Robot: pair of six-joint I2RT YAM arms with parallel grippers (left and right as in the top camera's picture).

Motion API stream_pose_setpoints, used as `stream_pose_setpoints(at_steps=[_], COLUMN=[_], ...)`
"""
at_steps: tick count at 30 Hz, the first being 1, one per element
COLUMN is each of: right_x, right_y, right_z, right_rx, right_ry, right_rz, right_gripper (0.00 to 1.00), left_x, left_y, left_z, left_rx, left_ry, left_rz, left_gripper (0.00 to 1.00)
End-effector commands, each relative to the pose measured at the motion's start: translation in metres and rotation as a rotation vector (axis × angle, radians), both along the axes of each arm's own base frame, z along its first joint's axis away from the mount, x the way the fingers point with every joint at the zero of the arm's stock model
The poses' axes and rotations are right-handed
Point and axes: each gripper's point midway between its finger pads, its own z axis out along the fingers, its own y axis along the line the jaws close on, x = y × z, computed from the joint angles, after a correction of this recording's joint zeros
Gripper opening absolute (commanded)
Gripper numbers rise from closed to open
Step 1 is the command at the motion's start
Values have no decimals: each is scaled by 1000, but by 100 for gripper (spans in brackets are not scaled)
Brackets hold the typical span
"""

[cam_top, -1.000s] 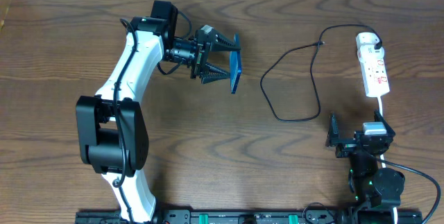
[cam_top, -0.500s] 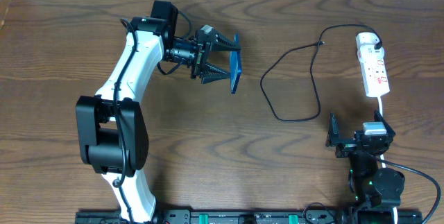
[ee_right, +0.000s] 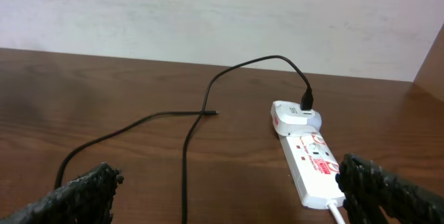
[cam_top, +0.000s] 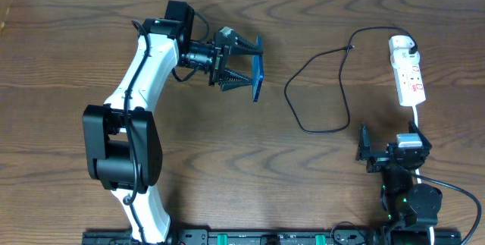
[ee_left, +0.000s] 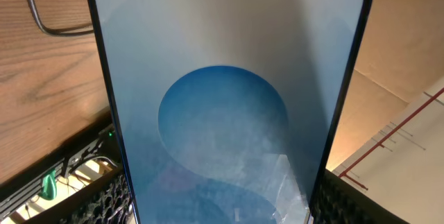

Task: Plug charger to phone and switch on socket
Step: 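Carry the held phone rightward toward the table center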

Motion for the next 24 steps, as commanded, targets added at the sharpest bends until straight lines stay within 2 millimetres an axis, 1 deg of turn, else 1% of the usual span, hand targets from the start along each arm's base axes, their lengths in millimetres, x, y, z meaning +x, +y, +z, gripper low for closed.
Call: stream_pose_setpoints(at_steps=[1,5,10,11,14,20,24], right_x=[0,0,0,0,0,0,0], right_y=[1,1,1,1,1,1,1], right_z=[-1,-1,-1,-1,-1,-1,-1], right_rx=[11,11,11,11,11,11,11], right_ry=[0,0,0,0,0,0,0], right_rz=[3,3,3,3,3,3,3], right_gripper=[99,99,99,99,99,99,99], left_x=[-4,-4,-4,-4,-4,-3,-3], left_y=[0,0,0,0,0,1,1], left_z=[23,23,23,23,23,17,16], left_rx=[-60,-53,-48,-47,-42,-8,-5], left_ry=[-18,46,77,88,133,133,132], left_rz=[-4,6,12,13,21,29,30], left_gripper=[72,72,72,66,65,64,65])
